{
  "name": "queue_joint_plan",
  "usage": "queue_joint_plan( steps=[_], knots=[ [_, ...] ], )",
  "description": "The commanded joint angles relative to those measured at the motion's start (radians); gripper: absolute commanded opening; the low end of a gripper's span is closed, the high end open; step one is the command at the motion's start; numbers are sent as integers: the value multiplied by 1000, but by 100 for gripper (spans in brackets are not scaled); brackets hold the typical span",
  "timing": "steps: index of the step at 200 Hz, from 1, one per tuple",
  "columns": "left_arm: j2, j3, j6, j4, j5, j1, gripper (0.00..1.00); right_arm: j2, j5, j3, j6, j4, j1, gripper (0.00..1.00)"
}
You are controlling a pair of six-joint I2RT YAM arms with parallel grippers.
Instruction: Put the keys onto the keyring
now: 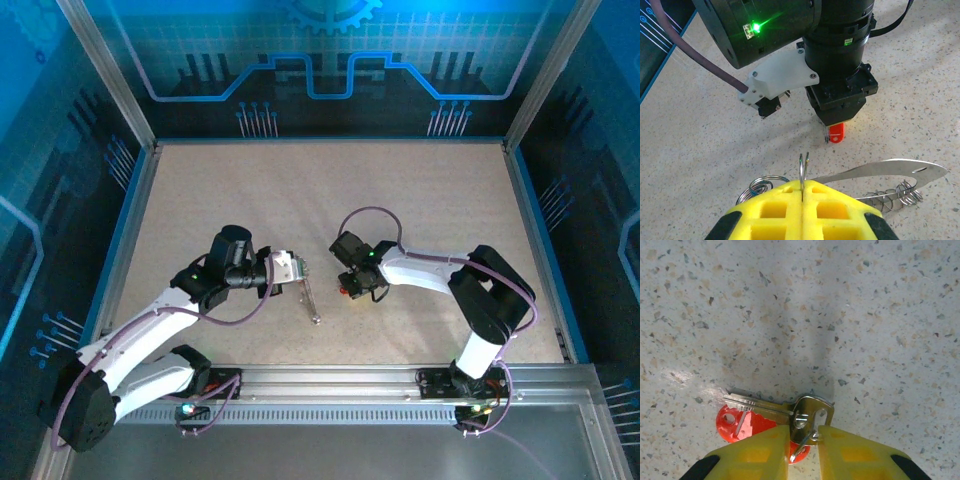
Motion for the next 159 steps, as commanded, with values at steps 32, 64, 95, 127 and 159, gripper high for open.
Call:
queue_joint_plan(
  steps=[32, 64, 95, 127, 159],
  knots=[
    [6, 45, 31, -11, 51, 2, 0, -43, 30, 5, 10, -43, 11, 22],
    [11, 43, 31, -9, 49, 2, 0, -47, 44, -11, 13, -41, 11, 20],
    [12, 43, 31, -5, 45, 3, 0, -43, 43, -13, 20, -34, 6, 15],
    [9, 43, 29, -7, 45, 2, 0, -28, 18, -7, 25, -24, -7, 18],
    [5, 46, 31, -16, 47, 2, 0, -22, -5, -6, 23, -16, -12, 20]
  ],
)
